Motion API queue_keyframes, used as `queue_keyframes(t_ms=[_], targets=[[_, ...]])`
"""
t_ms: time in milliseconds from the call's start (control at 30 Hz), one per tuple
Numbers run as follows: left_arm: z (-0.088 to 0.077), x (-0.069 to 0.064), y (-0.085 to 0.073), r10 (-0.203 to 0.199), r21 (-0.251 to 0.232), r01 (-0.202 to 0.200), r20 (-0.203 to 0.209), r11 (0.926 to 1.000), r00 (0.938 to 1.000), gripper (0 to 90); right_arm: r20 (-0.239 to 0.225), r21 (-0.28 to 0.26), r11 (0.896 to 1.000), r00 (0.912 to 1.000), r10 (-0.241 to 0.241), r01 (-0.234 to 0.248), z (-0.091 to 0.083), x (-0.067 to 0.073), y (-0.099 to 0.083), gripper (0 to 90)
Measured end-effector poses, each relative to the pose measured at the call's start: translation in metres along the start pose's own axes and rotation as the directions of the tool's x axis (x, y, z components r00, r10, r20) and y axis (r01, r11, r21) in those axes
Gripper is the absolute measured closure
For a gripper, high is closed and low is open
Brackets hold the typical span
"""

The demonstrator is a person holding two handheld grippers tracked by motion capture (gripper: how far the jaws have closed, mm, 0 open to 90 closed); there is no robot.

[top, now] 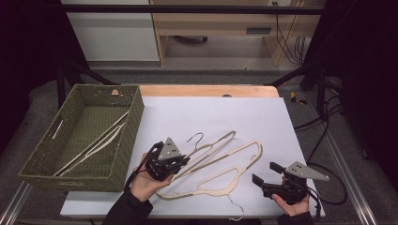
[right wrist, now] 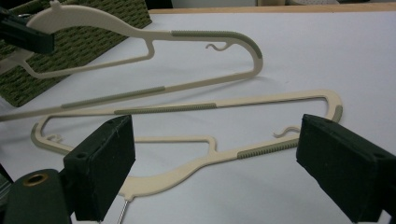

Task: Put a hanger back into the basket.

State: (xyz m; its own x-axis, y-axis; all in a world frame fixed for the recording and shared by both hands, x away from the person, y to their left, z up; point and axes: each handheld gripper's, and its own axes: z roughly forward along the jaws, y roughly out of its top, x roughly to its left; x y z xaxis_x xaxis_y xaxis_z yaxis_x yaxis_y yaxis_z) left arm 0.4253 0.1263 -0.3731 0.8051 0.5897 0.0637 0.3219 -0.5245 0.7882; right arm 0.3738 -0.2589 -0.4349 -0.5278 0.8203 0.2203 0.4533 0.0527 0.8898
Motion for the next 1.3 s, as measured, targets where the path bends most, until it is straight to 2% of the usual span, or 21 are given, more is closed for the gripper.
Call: queue_keyframes(t_ms=[100, 133, 233, 267, 367, 633, 667, 900, 1100, 1200, 1233, 1300], targets=[[-0.009, 0.003, 0.002, -0.011, -0.028, 0.011, 0.0, 0.9995, 0.9999, 86.1, -0.008, -0.004, 1.0, 0.9999, -0.011, 0.011, -0.001, 0.0, 0.0, 10.4], [-0.019, 0.006, 0.004, -0.013, -0.051, 0.013, -0.001, 0.9986, 0.9999, 86.1, -0.01, -0.004, 1.0, 0.9999, -0.012, 0.012, 0.0, 0.001, 0.0, 9.8], [-0.033, 0.009, 0.008, -0.009, -0.088, 0.008, -0.014, 0.9961, 0.9999, 86.1, -0.015, -0.004, 1.0, 0.9997, -0.019, 0.019, 0.001, 0.001, 0.0, 8.9], [-0.033, 0.009, 0.008, -0.009, -0.088, 0.008, -0.014, 0.9961, 0.9999, 86.1, -0.017, -0.002, 1.0, 0.9996, -0.025, 0.024, 0.001, 0.0, 0.0, 8.7], [-0.05, 0.016, 0.014, -0.012, -0.135, 0.009, -0.019, 0.9908, 0.9997, 86.2, -0.016, -0.006, 1.0, 0.9995, -0.026, 0.026, 0.001, 0.0, 0.001, 8.2], [-0.075, 0.03, 0.023, -0.003, -0.168, -0.001, -0.027, 0.9857, 0.9996, 86.1, -0.007, -0.018, 0.999, 0.9995, -0.031, 0.031, -0.001, 0.0, 0.003, 7.3], [-0.085, 0.036, 0.026, -0.006, -0.182, 0.001, -0.031, 0.9833, 0.9995, 86.1, -0.005, -0.017, 0.999, 0.9995, -0.032, 0.032, -0.001, 0.001, 0.003, 7.2], [-0.121, 0.05, 0.039, 0.018, -0.201, -0.032, -0.069, 0.979, 0.9975, 86.1, -0.008, -0.015, 0.999, 0.9992, -0.039, 0.039, -0.001, 0.002, 0.003, 6.7], [-0.149, 0.075, 0.046, 0.028, -0.208, -0.048, -0.098, 0.977, 0.9948, 86.1, -0.006, -0.018, 0.999, 0.9991, -0.041, 0.041, -0.001, 0.002, 0.003, 6.6], [-0.158, 0.094, 0.045, -0.008, -0.228, -0.011, -0.085, 0.9737, 0.9963, 86.1, -0.005, -0.016, 0.999, 0.9992, -0.039, 0.039, -0.001, 0.002, 0.004, 6.7], [-0.16, 0.098, 0.044, -0.011, -0.23, -0.009, -0.088, 0.9732, 0.996, 86.1, -0.002, -0.017, 0.999, 0.9988, -0.049, 0.049, 0.0, 0.002, 0.003, 6.7], [-0.164, 0.109, 0.042, -0.02, -0.234, -0.005, -0.104, 0.9722, 0.9943, 86.1, -0.008, -0.011, 0.999, 0.9993, -0.036, 0.036, 0.0, 0.003, 0.003, 6.6]])
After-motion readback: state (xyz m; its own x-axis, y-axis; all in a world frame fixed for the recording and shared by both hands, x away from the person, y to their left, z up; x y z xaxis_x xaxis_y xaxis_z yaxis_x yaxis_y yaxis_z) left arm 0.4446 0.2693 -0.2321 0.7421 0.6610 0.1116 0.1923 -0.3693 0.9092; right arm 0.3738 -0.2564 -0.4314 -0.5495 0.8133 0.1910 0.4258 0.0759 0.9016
